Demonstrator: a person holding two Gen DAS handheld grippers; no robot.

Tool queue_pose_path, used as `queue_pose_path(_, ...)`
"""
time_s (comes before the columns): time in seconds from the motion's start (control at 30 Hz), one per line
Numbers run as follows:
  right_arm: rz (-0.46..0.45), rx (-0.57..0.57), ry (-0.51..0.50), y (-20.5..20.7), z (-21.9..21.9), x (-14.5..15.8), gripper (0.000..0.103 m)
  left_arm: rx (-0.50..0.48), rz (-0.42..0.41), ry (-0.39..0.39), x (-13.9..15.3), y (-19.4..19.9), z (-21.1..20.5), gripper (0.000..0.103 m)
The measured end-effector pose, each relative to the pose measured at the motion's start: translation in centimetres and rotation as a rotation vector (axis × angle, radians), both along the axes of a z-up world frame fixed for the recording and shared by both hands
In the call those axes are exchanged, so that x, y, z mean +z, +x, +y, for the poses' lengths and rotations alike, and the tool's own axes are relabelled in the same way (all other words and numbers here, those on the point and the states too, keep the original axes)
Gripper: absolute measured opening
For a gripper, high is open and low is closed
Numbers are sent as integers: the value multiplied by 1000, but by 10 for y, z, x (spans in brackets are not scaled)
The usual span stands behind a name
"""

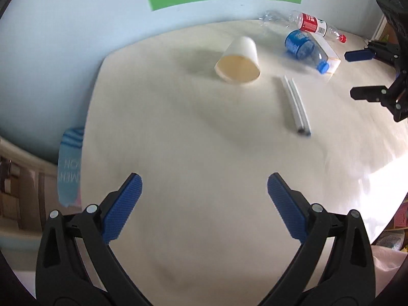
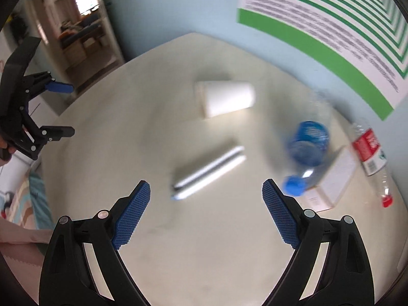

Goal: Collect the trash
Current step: 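Grasp the white paper cup with left tool while right tool grasps the blue-label water bottle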

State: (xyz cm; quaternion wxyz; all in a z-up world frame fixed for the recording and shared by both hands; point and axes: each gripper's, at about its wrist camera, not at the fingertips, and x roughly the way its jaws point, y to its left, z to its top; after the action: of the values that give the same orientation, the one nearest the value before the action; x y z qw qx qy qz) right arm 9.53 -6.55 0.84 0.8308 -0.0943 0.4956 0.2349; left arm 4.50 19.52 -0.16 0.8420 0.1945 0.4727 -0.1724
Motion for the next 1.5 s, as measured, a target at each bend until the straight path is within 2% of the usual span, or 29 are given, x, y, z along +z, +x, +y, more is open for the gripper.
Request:
queue_pose_path(0.17,-4,-66,-22,46,-49,-2,89,-99,56,-21,0,60,-54,96)
queue_pose_path(0.33,21,-186,7,96,-77,-16,89,-182,90,6,-5,119,-95,96)
queue_pose_path(0.47,72,-261,12,131,-87,-36,89,-237,156,-5,-20,160,-122,96)
queue_pose_path(0.6,105,-283,-18,162,-87,-56,89,-270,167,50,-42,185,-144,96)
queue_pose_path(0.67,118,-270,-13,172,-86,-62,89,-278,169,77,-52,190,-151,96)
queue_pose_path(0.8,134,-239,-42,186,-75,-75,89,-275,198,68,-67,196,-156,95)
queue_pose_path(0.9,177,-231,-39,192,-70,-89,85,-274,222,52,-74,197,-155,78)
queue_pose_path(0.93,193,-220,-39,193,-67,-93,74,-278,229,51,-77,196,-154,69)
queue_pose_path(0.97,203,-216,-38,193,-66,-96,69,-282,221,48,-77,195,-154,68)
queue_pose_path(1.07,202,-203,-21,190,-65,-96,66,-296,200,39,-72,189,-154,58)
queue_pose_path(1.2,183,-190,17,183,-67,-86,65,-282,166,45,-63,181,-152,55)
queue_pose_path(1.5,111,-110,56,147,-58,-31,64,-235,91,62,-29,143,-132,53)
